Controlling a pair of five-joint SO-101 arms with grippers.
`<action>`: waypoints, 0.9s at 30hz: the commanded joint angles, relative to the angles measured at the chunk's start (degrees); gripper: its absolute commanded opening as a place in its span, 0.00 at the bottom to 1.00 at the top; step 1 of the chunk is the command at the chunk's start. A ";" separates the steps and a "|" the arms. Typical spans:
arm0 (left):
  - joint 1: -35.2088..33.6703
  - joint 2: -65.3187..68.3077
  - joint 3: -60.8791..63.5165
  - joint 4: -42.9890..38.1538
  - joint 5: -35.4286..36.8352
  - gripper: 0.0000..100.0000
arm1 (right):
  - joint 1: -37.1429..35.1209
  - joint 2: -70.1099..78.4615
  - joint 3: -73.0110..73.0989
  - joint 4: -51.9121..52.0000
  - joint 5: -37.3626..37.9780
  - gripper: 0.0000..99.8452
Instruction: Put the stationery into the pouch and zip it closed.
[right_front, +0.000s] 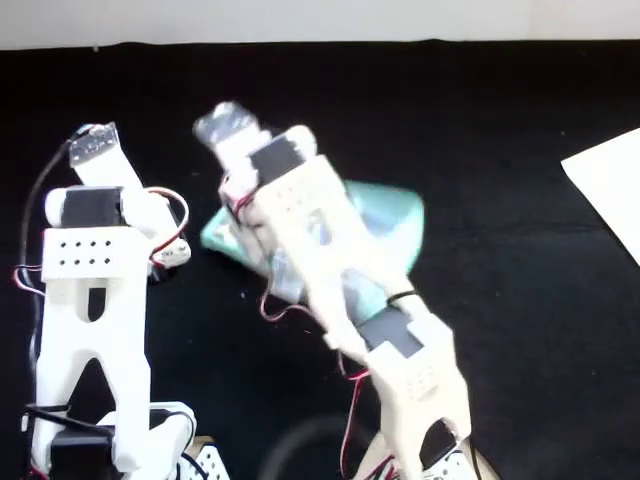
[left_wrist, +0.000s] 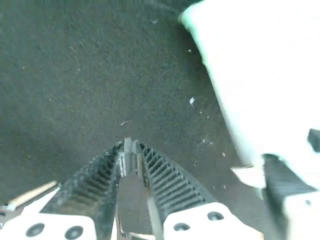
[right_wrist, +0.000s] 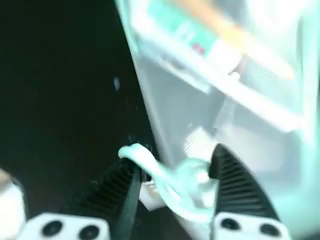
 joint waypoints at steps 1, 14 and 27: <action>0.66 -0.22 0.04 -1.14 -0.44 0.01 | 5.32 -1.63 7.16 0.57 5.36 0.29; 0.75 -0.13 0.13 -3.78 -0.44 0.01 | 21.49 -12.35 25.10 0.31 18.11 0.29; 0.48 -16.84 -1.71 -0.18 -3.78 0.01 | 21.58 -43.56 25.80 -2.95 -3.87 0.00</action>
